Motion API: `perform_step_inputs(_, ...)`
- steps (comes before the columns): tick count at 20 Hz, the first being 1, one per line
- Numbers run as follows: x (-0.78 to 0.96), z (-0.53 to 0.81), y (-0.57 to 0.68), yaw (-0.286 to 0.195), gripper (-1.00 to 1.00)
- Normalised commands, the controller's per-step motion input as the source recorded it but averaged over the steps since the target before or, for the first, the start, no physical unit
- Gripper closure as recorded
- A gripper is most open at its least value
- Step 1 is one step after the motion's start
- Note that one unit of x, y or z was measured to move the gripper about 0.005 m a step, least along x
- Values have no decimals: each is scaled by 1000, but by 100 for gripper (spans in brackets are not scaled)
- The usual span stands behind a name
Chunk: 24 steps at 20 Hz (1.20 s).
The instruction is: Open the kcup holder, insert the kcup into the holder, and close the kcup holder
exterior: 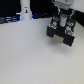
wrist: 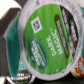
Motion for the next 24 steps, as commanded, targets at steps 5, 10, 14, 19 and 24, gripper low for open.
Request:
perform_step_inputs(5,-36,-82,-42,-2,100)
perform_step_inputs(10,-49,17,16,-2,100)
perform_step_inputs(14,-229,259,119,-4,100)
perform_step_inputs(19,-93,40,-9,-1,100)
perform_step_inputs(24,10,4,-88,-7,100)
